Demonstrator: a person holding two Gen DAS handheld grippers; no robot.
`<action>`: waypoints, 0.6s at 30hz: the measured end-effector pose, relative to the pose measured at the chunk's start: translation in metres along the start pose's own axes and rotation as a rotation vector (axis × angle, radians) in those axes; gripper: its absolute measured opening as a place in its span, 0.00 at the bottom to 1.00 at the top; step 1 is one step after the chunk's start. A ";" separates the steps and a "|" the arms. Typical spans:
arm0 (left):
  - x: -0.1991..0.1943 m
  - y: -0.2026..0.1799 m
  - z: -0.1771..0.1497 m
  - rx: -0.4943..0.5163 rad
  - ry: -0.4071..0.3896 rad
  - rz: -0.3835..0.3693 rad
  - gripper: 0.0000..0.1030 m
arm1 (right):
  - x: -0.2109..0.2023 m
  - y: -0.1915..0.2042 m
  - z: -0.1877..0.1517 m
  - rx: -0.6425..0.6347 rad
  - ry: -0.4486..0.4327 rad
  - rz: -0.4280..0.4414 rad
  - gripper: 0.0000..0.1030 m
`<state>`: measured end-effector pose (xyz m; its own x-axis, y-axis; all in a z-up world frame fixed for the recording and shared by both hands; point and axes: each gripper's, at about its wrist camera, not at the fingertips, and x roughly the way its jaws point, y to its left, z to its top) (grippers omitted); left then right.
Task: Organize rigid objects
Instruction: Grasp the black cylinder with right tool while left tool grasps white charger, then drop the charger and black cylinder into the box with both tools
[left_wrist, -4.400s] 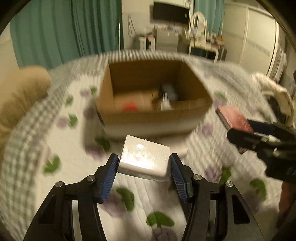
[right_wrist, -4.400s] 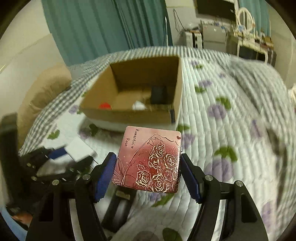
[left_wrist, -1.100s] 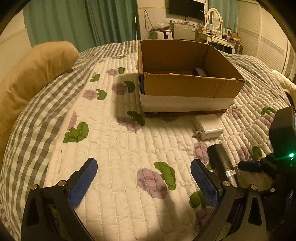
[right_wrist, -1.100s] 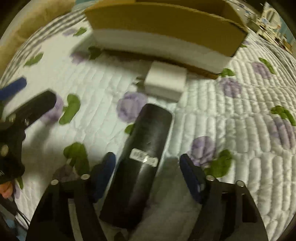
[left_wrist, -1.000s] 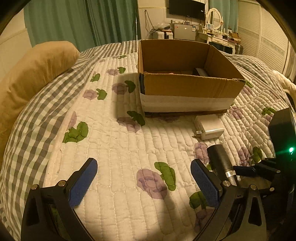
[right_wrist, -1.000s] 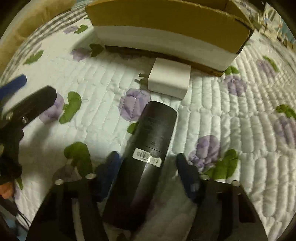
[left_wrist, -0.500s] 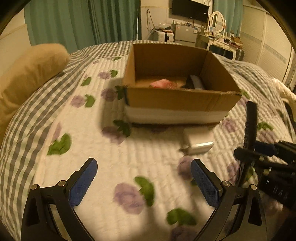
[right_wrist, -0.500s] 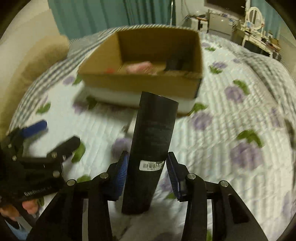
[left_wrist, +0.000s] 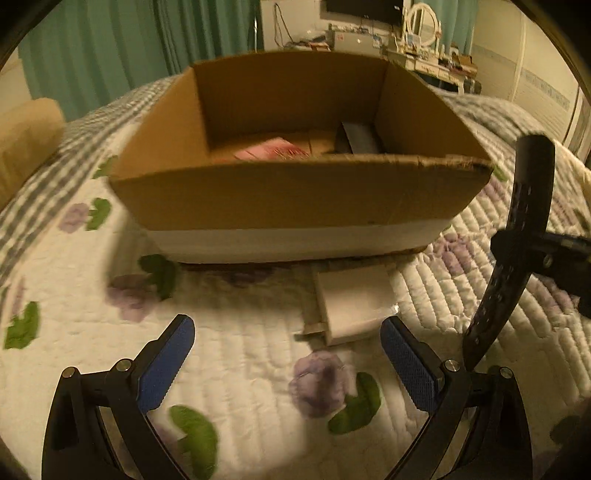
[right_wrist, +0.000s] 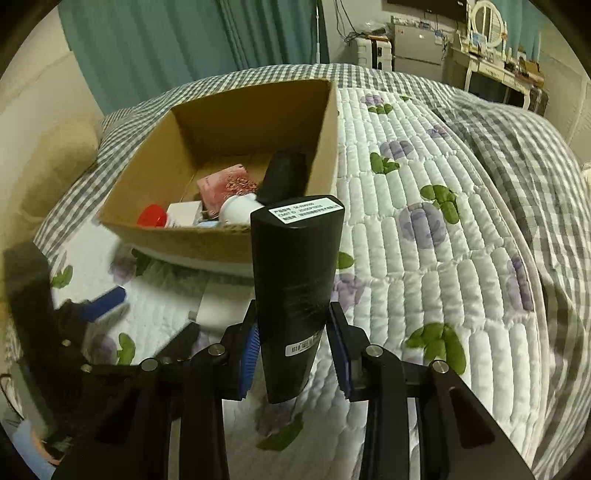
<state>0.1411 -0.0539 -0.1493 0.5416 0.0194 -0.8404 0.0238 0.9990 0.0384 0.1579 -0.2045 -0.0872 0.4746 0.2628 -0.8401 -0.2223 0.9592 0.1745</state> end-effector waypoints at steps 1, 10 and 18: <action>0.004 -0.002 0.001 -0.001 0.013 -0.010 1.00 | 0.003 -0.003 0.002 0.008 0.005 0.006 0.33; 0.033 -0.028 0.011 0.049 0.030 -0.043 0.96 | 0.016 -0.020 0.002 0.056 0.009 0.015 0.31; 0.034 -0.037 0.008 0.110 0.027 -0.084 0.55 | 0.019 -0.019 0.000 0.053 0.011 -0.001 0.27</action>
<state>0.1649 -0.0906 -0.1748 0.5110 -0.0615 -0.8574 0.1611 0.9866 0.0252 0.1714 -0.2179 -0.1060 0.4656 0.2611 -0.8456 -0.1762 0.9637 0.2005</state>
